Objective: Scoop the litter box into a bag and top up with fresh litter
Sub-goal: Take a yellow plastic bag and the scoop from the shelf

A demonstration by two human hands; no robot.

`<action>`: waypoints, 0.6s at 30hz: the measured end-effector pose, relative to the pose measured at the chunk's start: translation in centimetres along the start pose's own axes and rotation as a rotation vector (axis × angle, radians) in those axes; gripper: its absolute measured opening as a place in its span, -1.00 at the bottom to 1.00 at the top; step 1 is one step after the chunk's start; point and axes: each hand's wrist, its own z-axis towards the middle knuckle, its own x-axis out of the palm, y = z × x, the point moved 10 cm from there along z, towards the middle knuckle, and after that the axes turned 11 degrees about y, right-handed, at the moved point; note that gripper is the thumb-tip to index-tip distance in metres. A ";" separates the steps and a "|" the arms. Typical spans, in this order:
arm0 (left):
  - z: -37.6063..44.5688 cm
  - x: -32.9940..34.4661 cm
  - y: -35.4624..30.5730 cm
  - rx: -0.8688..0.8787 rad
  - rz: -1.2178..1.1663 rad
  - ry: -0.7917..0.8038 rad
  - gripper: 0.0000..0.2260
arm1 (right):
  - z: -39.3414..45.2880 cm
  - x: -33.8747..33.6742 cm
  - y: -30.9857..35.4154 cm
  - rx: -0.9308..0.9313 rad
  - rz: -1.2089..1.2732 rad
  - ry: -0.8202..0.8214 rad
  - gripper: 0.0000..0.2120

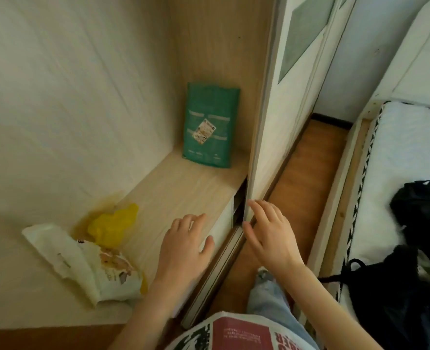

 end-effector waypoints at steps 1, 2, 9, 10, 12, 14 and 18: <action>0.9 0.1 0.5 -0.048 -0.010 -0.006 -0.51 | 1.7 0.1 -0.3 -0.036 -0.002 0.030 -0.50; 1.9 0.0 1.0 -0.099 -0.026 -0.015 -0.52 | 3.5 0.3 -0.5 -0.082 -0.007 0.062 -0.51; 3.8 -2.1 2.8 -0.521 -0.152 -0.180 -0.49 | 12.5 1.2 0.2 -0.461 -0.039 0.293 -0.51; 3.7 -2.1 2.8 -0.567 -0.170 -0.195 -0.51 | 13.5 1.3 0.6 -0.518 -0.046 0.313 -0.51; 3.1 -2.2 2.9 -0.655 -0.204 -0.230 -0.48 | 14.9 1.6 1.7 -0.623 -0.052 0.344 -0.51; 2.1 -2.1 3.1 -0.741 -0.219 -0.244 -0.42 | 15.9 2.2 2.9 -0.704 -0.051 0.373 -0.52; -0.3 -2.0 3.5 -0.865 -0.251 -0.313 -0.48 | 16.4 3.8 6.0 -0.851 -0.043 0.432 -0.52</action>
